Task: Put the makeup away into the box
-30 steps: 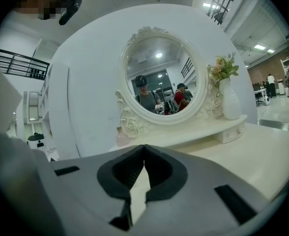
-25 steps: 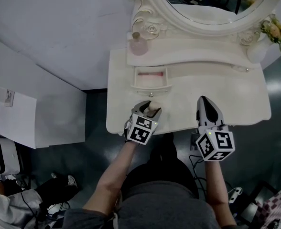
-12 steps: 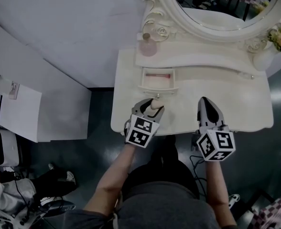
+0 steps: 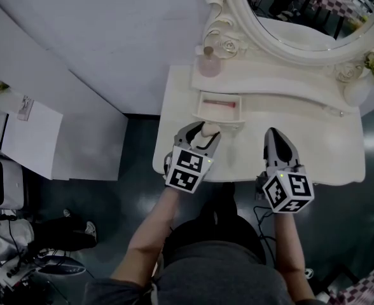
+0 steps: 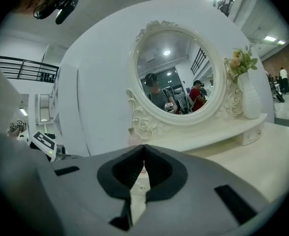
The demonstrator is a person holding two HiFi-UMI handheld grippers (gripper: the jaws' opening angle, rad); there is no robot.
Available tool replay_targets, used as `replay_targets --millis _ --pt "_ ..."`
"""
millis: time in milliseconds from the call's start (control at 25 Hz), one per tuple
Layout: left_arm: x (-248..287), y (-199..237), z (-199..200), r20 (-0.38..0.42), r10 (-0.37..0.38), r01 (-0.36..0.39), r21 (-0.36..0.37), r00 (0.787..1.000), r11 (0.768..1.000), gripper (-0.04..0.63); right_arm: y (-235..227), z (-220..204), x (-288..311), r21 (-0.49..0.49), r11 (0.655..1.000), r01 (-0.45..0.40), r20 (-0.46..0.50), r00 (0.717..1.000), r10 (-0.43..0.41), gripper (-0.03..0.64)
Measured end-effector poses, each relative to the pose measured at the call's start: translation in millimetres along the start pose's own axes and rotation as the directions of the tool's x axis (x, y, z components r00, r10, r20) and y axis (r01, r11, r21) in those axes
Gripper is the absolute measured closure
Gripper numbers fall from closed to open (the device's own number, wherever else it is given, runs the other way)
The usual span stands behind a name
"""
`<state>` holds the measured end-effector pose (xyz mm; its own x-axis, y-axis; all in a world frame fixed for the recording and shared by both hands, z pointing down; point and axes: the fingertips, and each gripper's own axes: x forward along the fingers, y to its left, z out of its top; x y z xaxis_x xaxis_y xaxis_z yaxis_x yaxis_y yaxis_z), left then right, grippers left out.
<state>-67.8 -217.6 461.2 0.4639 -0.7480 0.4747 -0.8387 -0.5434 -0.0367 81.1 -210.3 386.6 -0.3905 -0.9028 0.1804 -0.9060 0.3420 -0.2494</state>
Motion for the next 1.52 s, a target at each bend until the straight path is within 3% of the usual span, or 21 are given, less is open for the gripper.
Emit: replay_targets --millis 840,1520 --pt "12 39 53 0.075 0.074 -0.075 0.021 0.994 0.997 0.394 -8 15 29 -0.011 0.999 -0.034 0.004 0.999 0.034 0.612" --pt "62 37 45 -0.013 0.029 -0.029 0.032 0.999 0.999 0.394 -33 17 42 -0.002 1.000 -0.004 -0.007 1.000 0.004 0.612"
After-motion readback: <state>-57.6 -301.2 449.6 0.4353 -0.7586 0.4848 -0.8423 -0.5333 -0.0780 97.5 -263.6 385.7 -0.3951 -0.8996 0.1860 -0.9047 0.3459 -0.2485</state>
